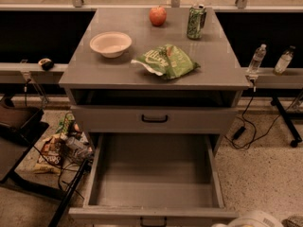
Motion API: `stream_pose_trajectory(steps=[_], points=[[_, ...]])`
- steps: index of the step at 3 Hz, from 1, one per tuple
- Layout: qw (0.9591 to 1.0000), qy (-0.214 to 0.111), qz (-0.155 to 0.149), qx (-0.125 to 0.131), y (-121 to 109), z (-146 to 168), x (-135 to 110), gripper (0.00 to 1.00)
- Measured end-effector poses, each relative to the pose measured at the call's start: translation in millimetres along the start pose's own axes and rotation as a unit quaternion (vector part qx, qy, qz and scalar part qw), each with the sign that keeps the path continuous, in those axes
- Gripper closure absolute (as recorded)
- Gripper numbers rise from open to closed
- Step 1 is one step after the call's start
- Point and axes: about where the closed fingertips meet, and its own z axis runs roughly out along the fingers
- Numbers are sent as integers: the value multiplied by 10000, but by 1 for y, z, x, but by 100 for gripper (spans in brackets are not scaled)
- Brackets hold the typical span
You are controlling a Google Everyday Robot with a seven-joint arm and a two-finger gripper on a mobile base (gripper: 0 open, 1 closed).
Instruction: Close middle drawer
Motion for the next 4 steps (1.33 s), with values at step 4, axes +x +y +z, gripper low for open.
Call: stream_pose_trajectory(steps=[4], points=[[9985,-492,202,-139,-7,72,-39,100]])
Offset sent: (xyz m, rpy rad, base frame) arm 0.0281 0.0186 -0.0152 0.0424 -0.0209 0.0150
